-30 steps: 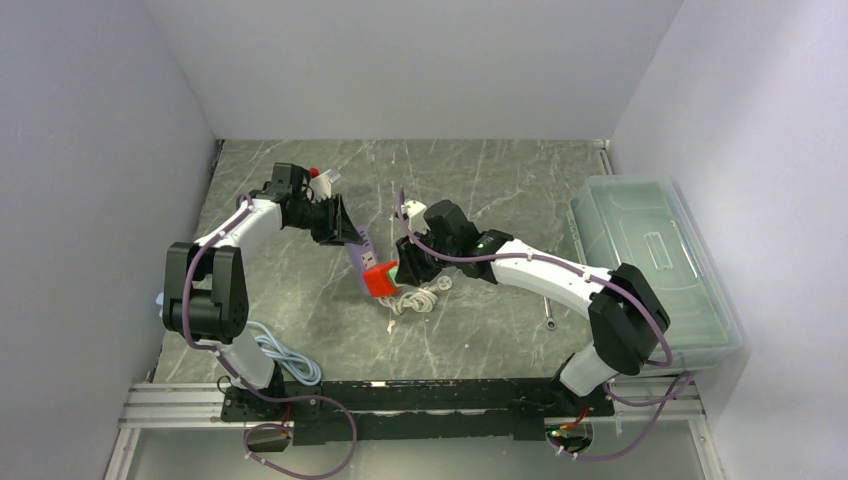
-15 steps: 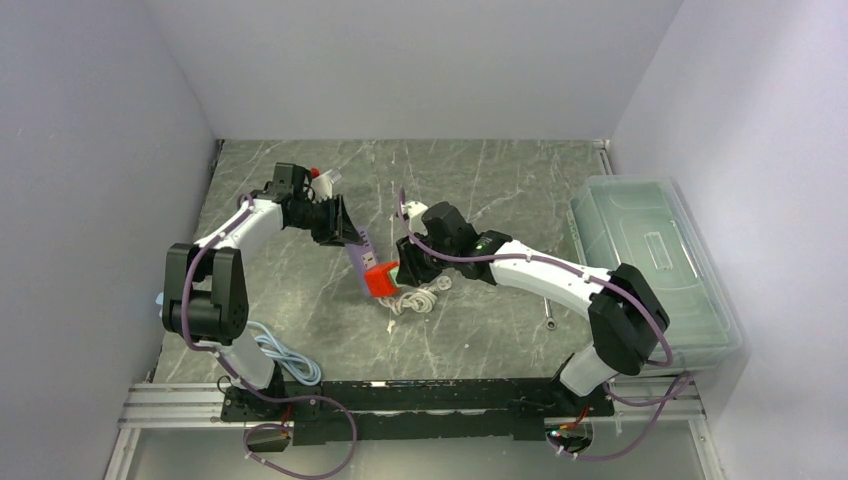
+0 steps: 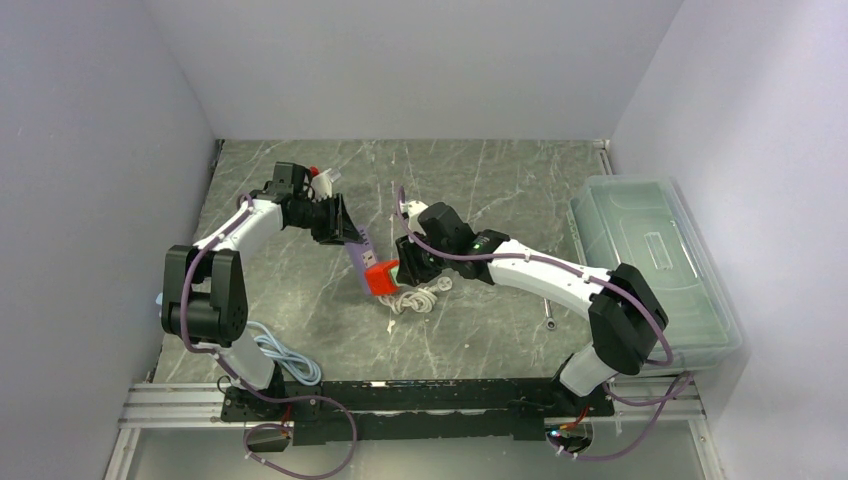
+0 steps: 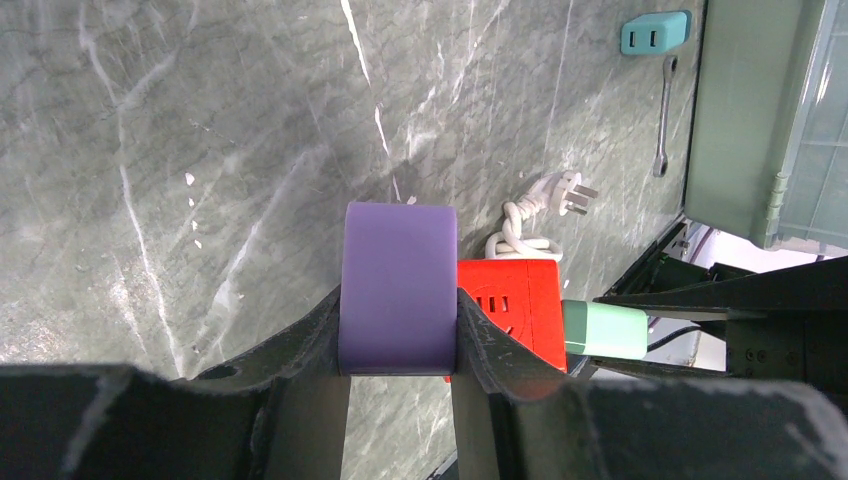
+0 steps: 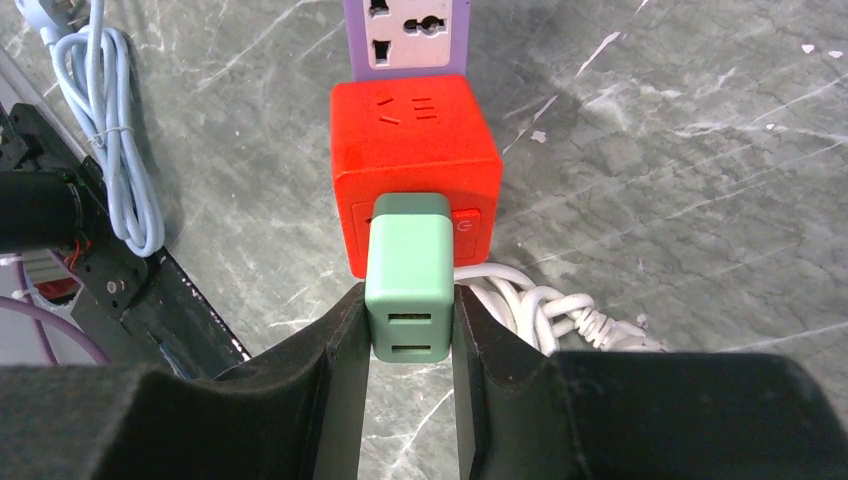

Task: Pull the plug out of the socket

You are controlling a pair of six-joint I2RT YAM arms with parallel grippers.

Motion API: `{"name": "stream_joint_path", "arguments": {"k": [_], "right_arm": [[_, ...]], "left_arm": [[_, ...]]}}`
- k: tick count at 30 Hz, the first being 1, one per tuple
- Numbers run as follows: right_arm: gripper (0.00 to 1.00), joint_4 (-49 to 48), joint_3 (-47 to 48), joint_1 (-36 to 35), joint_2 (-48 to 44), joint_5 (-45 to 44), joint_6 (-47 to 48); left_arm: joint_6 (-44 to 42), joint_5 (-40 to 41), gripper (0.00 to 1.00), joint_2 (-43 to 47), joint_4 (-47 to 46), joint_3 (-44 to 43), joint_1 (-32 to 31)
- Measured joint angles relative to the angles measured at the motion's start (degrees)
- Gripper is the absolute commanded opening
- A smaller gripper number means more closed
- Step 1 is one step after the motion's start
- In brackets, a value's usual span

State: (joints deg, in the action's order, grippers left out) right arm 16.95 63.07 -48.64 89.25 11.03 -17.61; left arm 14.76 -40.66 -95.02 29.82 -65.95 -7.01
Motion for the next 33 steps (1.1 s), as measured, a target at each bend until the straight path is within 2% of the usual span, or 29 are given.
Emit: {"name": "stream_joint_path", "arguments": {"k": [24, 33], "right_arm": [[0.00, -3.1, -2.7, 1.5, -1.7, 8.8, 7.6], [0.00, -3.2, -2.8, 1.7, -1.7, 8.6, 7.1]], "left_arm": [[-1.2, -1.7, 0.00, 0.2, 1.3, 0.0, -0.1], [-1.3, -1.0, 0.00, 0.5, 1.4, 0.0, -0.2]]}}
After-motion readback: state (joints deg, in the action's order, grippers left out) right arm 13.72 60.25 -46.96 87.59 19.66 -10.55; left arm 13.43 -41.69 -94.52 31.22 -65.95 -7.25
